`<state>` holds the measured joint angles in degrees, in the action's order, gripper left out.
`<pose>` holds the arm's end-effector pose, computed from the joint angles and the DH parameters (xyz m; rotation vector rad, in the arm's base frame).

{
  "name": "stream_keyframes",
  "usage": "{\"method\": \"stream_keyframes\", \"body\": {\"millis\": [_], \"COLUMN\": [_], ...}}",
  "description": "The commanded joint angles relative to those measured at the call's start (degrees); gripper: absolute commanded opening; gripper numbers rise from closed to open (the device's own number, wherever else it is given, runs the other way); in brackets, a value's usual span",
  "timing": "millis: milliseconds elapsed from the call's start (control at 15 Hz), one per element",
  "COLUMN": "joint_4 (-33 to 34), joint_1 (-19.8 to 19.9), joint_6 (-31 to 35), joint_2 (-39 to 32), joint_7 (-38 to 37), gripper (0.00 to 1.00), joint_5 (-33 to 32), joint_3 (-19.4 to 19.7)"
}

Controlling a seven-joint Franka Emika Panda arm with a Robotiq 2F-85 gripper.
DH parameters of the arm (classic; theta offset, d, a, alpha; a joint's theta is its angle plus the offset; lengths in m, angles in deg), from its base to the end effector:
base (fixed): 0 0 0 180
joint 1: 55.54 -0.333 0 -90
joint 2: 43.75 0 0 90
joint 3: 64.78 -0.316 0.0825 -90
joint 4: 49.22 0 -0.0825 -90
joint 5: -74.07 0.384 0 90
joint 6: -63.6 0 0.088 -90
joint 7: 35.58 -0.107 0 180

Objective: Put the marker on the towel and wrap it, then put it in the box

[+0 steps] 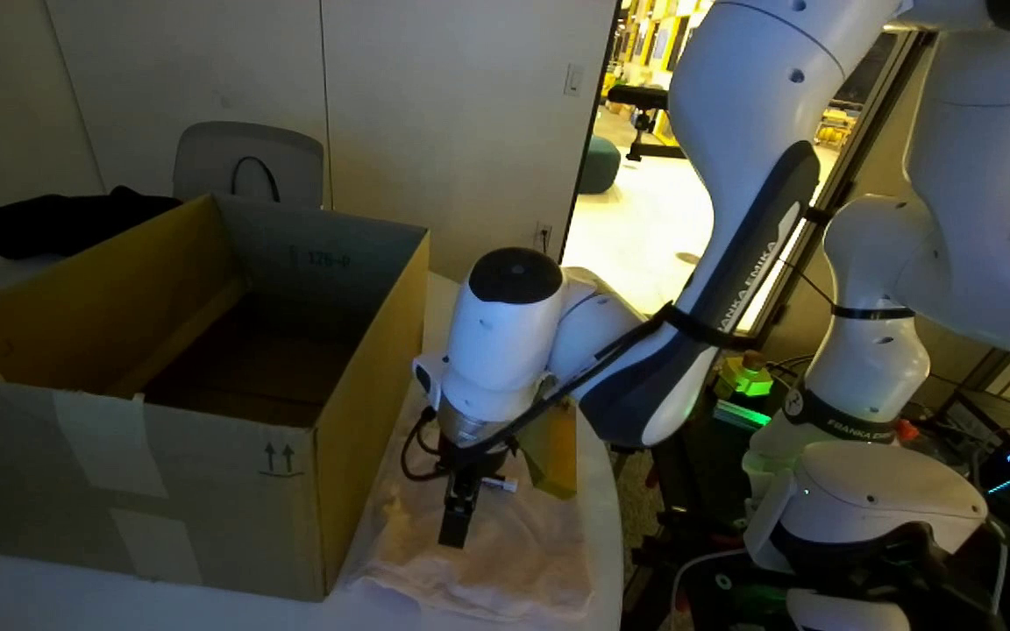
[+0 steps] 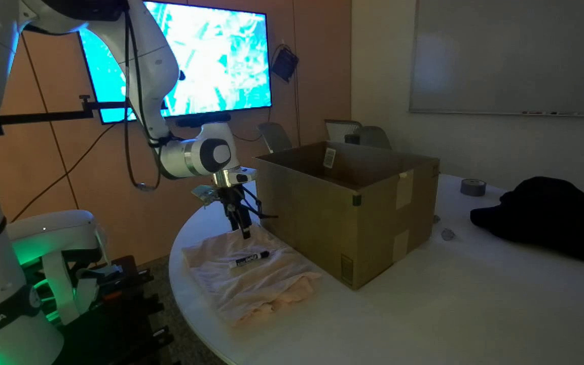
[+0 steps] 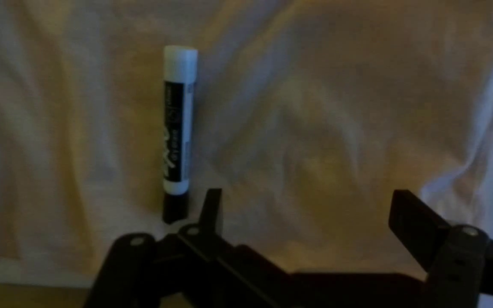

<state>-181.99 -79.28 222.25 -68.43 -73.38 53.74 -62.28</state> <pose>0.4779 0.2006 0.1565 3.0163 0.0678 0.1358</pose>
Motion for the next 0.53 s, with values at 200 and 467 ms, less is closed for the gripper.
{"method": "stream_keyframes", "body": {"millis": [200, 467], "joint_4": [0.00, 2.17], "joint_1": [-4.23, -6.06], "joint_6": [4.44, 3.99], "joint_2": [-2.20, -5.54], "joint_7": [1.37, 1.94], "gripper": [1.00, 1.00], "joint_5": [1.20, 1.63], "joint_3": [-2.40, -2.24]}}
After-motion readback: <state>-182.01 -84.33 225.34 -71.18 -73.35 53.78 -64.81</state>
